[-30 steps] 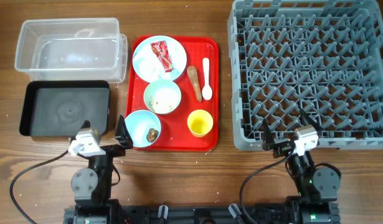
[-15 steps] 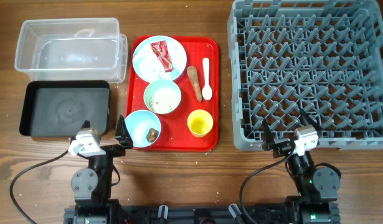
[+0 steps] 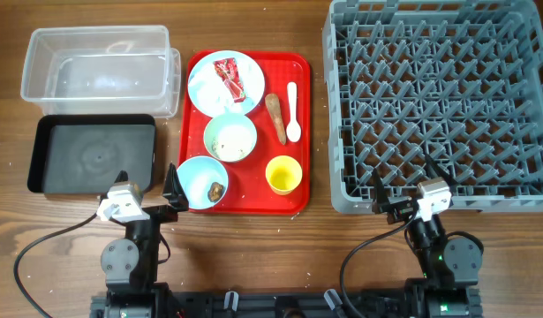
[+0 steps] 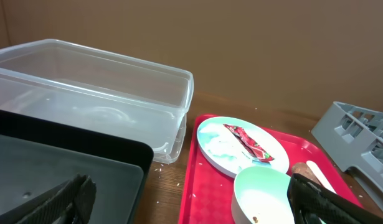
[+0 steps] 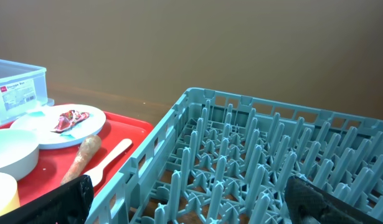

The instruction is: Sort waste into correct bins and load items into the dishwasher rack

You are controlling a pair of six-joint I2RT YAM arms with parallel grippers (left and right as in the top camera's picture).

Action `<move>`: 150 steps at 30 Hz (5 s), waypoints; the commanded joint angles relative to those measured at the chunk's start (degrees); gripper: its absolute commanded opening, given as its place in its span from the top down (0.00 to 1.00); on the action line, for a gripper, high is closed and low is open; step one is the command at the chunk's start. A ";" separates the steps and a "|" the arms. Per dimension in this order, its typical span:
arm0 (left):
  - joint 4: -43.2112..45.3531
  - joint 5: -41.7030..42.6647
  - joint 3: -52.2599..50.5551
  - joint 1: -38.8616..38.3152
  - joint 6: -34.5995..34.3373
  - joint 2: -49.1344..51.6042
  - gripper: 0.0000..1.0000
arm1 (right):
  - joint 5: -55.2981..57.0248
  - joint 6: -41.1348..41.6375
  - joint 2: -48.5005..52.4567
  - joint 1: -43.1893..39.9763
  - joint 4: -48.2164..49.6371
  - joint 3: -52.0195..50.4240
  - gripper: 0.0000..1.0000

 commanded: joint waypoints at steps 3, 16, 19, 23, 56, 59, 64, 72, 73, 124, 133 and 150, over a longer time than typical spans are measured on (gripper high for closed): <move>0.15 -0.57 -0.42 0.28 0.85 -0.24 0.00 | -0.70 0.28 0.11 0.31 0.33 -0.09 0.00; 0.15 -0.59 -0.42 0.28 0.85 -0.24 0.00 | -0.70 0.26 0.11 0.31 0.33 -0.09 0.00; 0.15 -0.59 -0.42 0.28 0.85 -0.24 0.00 | -0.70 0.26 0.11 0.31 0.33 -0.09 0.00; 0.15 -0.57 -0.42 0.28 0.85 -0.24 0.00 | -0.70 0.28 0.11 0.31 0.33 -0.09 0.00; 0.15 -0.57 -0.42 0.28 0.85 -0.24 0.00 | -0.70 0.26 0.11 0.31 0.33 -0.09 0.00; 0.15 -0.57 -0.42 0.28 0.85 -0.24 0.00 | -0.70 0.26 0.11 0.31 0.33 -0.09 0.00; 0.15 -0.57 -0.42 0.28 0.85 -0.24 0.00 | -0.70 0.28 0.11 0.31 0.33 -0.09 0.00; 0.15 -0.57 -0.42 0.28 0.85 -0.24 0.00 | -0.70 0.28 0.11 0.31 0.33 -0.09 0.00; 0.15 -0.57 -0.42 0.28 0.85 -0.24 0.00 | -0.70 0.26 0.11 0.31 0.33 -0.09 0.00; -28.65 8.46 79.36 -9.22 9.29 77.44 0.00 | 0.00 -1.22 48.43 0.31 -29.70 61.59 0.00; -36.89 7.61 97.15 -13.14 9.49 116.56 0.00 | -10.45 4.28 68.52 0.31 -43.54 69.35 0.00; -25.59 -1.29 97.07 -16.65 8.20 131.97 0.00 | -11.04 5.86 76.26 0.31 -45.51 69.35 0.00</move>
